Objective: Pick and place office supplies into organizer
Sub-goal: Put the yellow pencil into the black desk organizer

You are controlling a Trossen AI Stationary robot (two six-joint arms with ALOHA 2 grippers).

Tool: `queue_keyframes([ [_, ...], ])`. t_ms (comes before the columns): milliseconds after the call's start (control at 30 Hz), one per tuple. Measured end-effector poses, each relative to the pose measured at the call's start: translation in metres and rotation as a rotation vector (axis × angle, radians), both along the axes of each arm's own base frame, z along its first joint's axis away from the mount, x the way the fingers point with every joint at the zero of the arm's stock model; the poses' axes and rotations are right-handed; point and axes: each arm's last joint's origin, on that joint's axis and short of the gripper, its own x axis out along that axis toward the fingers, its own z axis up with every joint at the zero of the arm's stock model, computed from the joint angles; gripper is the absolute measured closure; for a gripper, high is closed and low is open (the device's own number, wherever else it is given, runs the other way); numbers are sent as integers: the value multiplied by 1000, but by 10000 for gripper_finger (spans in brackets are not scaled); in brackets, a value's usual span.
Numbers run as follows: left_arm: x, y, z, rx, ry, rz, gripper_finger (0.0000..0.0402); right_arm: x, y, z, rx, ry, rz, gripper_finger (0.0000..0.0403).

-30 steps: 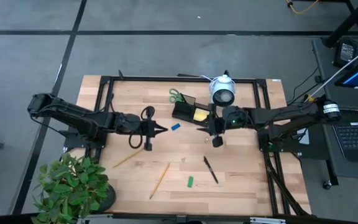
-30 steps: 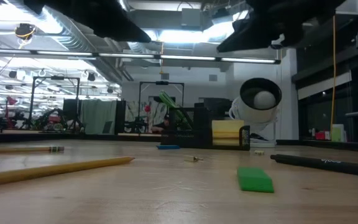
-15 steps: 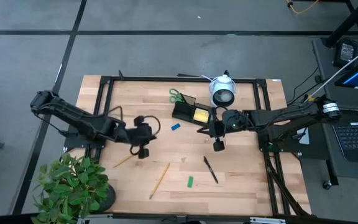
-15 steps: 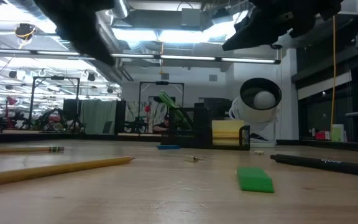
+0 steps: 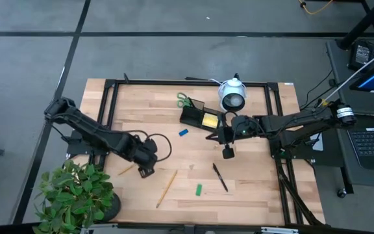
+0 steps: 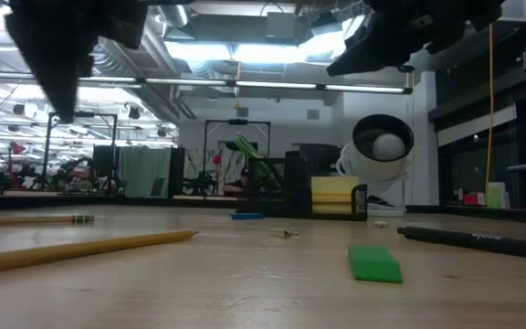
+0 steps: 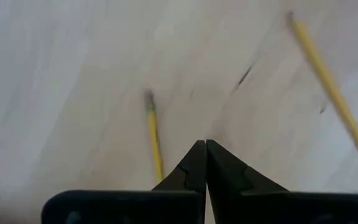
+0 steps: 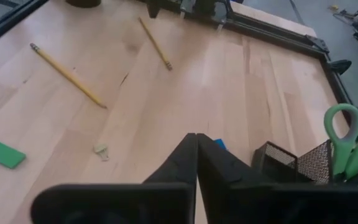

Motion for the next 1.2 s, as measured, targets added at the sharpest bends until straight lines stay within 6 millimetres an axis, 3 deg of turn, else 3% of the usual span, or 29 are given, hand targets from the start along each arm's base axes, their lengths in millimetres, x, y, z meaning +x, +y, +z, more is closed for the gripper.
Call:
queue_keyframes([
  [333, 8, -12, -18, 31, 111, 88, 387, -3, 4, -5, 73, 58, 133, 390],
  [833, 16, -16, -41, 63, 181, 157, 273, -4, 5, -5, 85, 67, 154, 385],
  [1200, 23, -6, -63, 78, 296, 82, 266, -5, 15, -5, 82, 70, 198, 385],
])
